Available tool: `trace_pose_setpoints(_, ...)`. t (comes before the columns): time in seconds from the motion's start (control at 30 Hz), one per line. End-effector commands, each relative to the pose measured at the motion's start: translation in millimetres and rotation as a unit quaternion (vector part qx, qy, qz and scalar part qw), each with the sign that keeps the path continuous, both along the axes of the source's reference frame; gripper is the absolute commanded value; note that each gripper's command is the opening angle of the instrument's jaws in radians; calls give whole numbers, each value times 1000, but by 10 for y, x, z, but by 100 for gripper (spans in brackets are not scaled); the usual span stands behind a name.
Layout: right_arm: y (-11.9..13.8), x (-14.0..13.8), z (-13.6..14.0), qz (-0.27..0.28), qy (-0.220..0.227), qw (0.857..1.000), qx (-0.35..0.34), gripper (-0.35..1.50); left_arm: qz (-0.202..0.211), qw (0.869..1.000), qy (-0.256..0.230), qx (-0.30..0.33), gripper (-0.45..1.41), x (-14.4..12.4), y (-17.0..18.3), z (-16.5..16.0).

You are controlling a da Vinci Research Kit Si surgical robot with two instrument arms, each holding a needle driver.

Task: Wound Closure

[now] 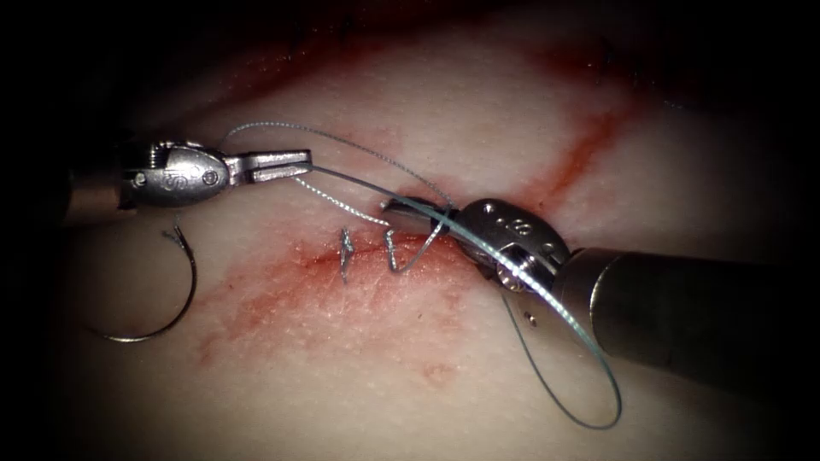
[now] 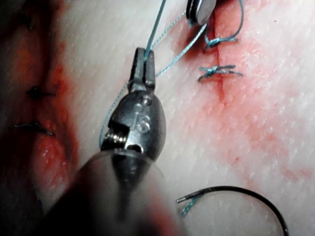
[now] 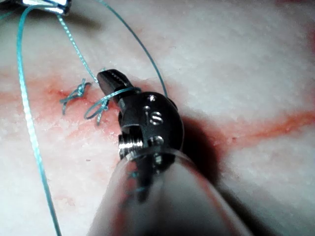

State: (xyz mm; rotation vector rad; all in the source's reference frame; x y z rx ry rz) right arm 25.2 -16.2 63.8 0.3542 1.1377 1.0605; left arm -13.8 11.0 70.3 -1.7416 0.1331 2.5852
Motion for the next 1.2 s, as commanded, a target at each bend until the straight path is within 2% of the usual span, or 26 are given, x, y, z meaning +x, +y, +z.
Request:
trace_pose_setpoints(0.03,-9,5,8,-3,3,1000,-1,-35,-6,1000,6,0,-45,-5,10,11)
trace_pose_setpoints(0.27,-33,2,13,-31,2,1000,-4,-35,-34,999,32,0,-45,3,59,32)
trace_pose_setpoints(0.4,-53,3,10,-49,1,999,-11,-35,-48,997,59,-24,-45,4,82,38)
trace_pose_setpoints(0.47,-61,3,7,-58,0,998,-15,-35,-59,994,78,-56,-45,2,102,41)
trace_pose_setpoints(0.5,-64,4,6,-60,0,998,-18,-35,-66,990,94,-78,-45,-2,115,42)
trace_pose_setpoints(0.7,-63,3,6,-64,-2,998,-26,-35,-92,971,174,-136,-45,-20,144,46)
trace_pose_setpoints(0.8,-66,3,6,-65,-1,998,-26,-35,-89,958,212,-172,-45,-31,155,49)
trace_pose_setpoints(0.97,-82,6,6,-81,-3,996,-25,-35,-87,946,238,-202,-45,-35,168,54)
trace_pose_setpoints(1.2,-91,8,1,-89,-1,996,-25,-35,-127,926,266,-235,-45,-28,210,51)
